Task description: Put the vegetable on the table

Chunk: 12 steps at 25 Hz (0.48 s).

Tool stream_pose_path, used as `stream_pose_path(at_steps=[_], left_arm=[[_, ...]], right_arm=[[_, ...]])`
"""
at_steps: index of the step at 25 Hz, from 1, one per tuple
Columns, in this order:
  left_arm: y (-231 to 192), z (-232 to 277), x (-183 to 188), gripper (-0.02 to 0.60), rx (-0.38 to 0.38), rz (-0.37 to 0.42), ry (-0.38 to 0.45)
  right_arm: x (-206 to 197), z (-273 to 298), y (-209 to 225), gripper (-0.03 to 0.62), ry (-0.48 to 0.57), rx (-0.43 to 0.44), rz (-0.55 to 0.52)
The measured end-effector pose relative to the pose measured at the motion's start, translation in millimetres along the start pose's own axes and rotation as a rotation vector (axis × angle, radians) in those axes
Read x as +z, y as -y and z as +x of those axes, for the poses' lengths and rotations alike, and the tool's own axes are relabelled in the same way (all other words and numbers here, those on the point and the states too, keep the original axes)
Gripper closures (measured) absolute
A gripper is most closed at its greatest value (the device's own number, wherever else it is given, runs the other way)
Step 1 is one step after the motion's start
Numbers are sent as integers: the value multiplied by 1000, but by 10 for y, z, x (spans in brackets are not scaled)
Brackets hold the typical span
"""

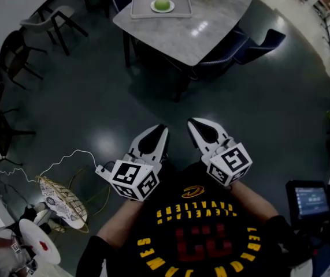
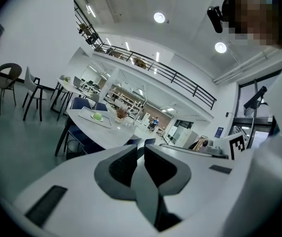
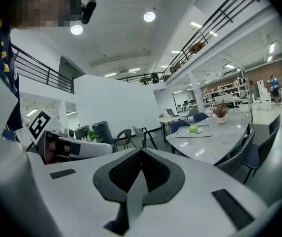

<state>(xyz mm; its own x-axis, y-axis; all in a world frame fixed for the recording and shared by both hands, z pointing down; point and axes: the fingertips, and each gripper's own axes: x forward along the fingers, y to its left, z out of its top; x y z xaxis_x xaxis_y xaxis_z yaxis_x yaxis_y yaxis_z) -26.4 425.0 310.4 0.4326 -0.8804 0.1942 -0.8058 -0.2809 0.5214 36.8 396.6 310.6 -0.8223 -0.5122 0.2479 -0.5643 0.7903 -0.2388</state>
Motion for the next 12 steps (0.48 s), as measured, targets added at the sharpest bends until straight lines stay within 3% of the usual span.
stream_pose_path(at_steps=[12], left_arm=[[-563, 153, 278, 534, 66, -27, 3]], right_arm=[[94, 743, 52, 589, -38, 79, 11]])
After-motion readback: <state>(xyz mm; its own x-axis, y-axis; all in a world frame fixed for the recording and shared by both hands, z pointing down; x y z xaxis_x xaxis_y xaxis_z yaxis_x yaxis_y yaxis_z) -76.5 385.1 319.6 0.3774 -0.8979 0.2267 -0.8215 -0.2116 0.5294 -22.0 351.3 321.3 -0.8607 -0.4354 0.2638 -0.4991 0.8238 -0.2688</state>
